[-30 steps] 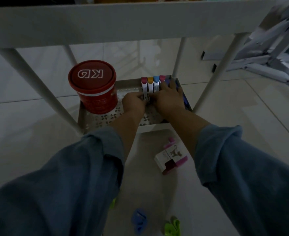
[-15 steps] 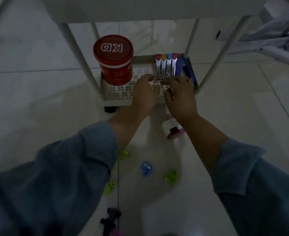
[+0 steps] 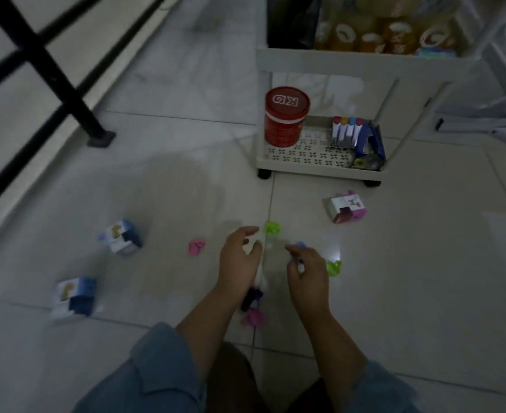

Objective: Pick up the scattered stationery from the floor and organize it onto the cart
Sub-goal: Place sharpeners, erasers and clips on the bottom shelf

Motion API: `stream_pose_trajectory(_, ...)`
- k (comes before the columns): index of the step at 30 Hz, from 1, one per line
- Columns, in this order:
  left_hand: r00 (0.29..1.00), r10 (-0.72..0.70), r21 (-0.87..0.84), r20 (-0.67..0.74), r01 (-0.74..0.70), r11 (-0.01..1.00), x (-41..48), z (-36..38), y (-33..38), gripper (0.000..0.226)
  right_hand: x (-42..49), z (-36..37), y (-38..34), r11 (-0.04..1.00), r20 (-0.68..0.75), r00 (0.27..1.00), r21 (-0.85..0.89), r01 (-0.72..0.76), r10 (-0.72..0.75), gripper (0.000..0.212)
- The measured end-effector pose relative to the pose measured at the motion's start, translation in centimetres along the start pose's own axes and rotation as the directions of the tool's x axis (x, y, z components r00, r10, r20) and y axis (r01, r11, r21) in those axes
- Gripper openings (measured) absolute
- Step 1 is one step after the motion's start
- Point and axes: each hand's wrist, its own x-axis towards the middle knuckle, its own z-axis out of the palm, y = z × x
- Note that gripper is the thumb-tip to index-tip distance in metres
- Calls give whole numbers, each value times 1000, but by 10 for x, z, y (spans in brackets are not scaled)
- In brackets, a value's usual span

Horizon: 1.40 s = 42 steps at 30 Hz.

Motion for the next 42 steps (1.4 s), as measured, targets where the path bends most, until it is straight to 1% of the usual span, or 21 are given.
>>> stream_pose_trajectory(2, 1000, 2, 71, -8, -1, 997, -14, -34, -16, 31, -27, 13, -3, 999, 93, 996, -46, -7, 11, 26)
stream_pose_trajectory(4, 998, 16, 161, -60, -6, 987, -20, -74, -31, 32, -38, 27, -12, 996, 185, 983, -86, 6, 10, 27)
stream_pose_trajectory(7, 979, 13, 260, -202, 41, 965, -24, -136, -53, 35, -35, 57, -40, 990, 273, 961, -113, 86, -53, 36)
stream_pose_trajectory(10, 926, -45, 335, -375, 181, 925, -22, -192, -81, 44, -28, 101, -72, 982, 371, 924, -116, 149, -97, 32)
stream_pose_trajectory(12, 867, -154, 365, -474, 353, 861, -16, -223, -97, 57, -20, 136, -93, 973, 504, 858, -128, 192, -103, 30)
stream_pose_trajectory(14, 789, -351, 325, -504, 550, 770, -10, -247, -111, 72, -9, 170, -116, 970, 607, 787, -111, 218, -108, 35)
stream_pose_trajectory(15, 760, -446, 301, -473, 615, 728, -7, -256, -118, 81, -4, 185, -128, 966, 630, 768, -108, 233, -114, 39)
stream_pose_trajectory(17, 737, -574, 285, -358, 671, 685, -3, -265, -130, 96, 4, 213, -148, 956, 667, 737, -131, 264, -112, 49)
stream_pose_trajectory(19, 747, -603, 292, -279, 665, 688, -1, -268, -141, 99, 7, 240, -162, 954, 702, 708, -154, 258, -79, 60)
stream_pose_trajectory(20, 760, -591, 295, -270, 650, 701, 0, -267, -146, 96, 7, 251, -167, 964, 705, 707, -145, 221, -56, 65)
stream_pose_trajectory(23, 804, -509, 312, -308, 591, 744, 1, -263, -154, 88, 8, 274, -179, 993, 649, 760, -105, 53, 28, 74)
stream_pose_trajectory(24, 815, -486, 302, -316, 572, 763, 1, -262, -155, 87, 9, 280, -179, 992, 653, 755, -122, 26, 60, 77)
stream_pose_trajectory(26, 822, -475, 234, -313, 551, 801, 1, -260, -153, 88, 11, 287, -173, 983, 715, 692, -180, 38, 104, 83)
stream_pose_trajectory(28, 824, -477, 163, -306, 539, 826, 1, -258, -149, 87, 10, 286, -168, 971, 766, 632, -219, 90, 115, 83)
stream_pose_trajectory(31, 831, -472, 158, -296, 530, 833, 4, -256, -140, 86, 10, 276, -163, 965, 765, 638, -223, 141, 83, 81)
stream_pose_trajectory(33, 845, -447, 120, -292, 497, 860, 7, -250, -134, 84, 12, 262, -157, 948, 744, 660, -275, 162, 103, 90)
stream_pose_trajectory(34, 855, -434, 96, -284, 475, 875, 9, -245, -129, 84, 15, 253, -152, 947, 724, 678, -291, 135, 126, 95)
stream_pose_trajectory(36, 872, -404, 66, -276, 437, 897, 12, -233, -115, 84, 22, 232, -140, 968, 675, 716, -251, 0, 175, 99)
stream_pose_trajectory(39, 903, -334, 2, -272, 347, 938, 18, -210, -94, 76, 34, 195, -124, 964, 577, 779, -62, -259, 246, 92)
stream_pose_trajectory(41, 929, -274, -54, -251, 269, 962, 21, -191, -76, 62, 42, 168, -115, 912, 530, 799, 107, -395, 284, 69)
stream_pose_trajectory(42, 939, -253, -80, -232, 241, 967, 22, -181, -66, 55, 47, 153, -110, 873, 530, 794, 185, -452, 299, 55)
